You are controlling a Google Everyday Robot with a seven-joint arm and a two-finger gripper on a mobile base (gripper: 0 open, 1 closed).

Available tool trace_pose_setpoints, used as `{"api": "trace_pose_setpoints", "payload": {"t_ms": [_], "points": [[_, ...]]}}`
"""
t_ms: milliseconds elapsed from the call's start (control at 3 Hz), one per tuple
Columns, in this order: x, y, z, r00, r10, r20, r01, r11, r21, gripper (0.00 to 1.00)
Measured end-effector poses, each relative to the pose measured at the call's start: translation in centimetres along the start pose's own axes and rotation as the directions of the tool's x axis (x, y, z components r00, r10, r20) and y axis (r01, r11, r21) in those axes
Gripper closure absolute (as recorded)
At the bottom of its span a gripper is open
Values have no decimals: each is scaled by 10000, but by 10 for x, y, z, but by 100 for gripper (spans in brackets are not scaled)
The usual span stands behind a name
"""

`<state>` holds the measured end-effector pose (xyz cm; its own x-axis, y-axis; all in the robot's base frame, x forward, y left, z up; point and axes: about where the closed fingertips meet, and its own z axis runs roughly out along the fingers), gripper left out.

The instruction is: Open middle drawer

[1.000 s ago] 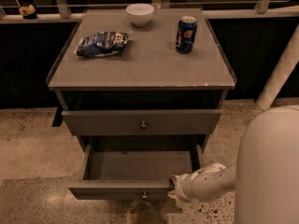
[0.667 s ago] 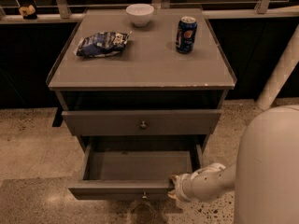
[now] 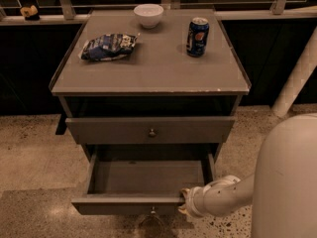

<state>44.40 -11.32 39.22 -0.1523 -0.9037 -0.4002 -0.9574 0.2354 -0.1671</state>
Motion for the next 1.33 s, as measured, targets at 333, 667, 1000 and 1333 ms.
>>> {"api": "trace_pose_setpoints", "payload": {"t_ms": [333, 667, 1000, 1333], "points": [[0, 0, 0, 10000, 0, 0, 0, 10000, 0, 58], [0, 0, 0, 10000, 0, 0, 0, 10000, -1, 35], [0, 0, 0, 10000, 0, 0, 0, 10000, -1, 12], [0, 0, 0, 10000, -1, 0, 1, 10000, -1, 0]]}}
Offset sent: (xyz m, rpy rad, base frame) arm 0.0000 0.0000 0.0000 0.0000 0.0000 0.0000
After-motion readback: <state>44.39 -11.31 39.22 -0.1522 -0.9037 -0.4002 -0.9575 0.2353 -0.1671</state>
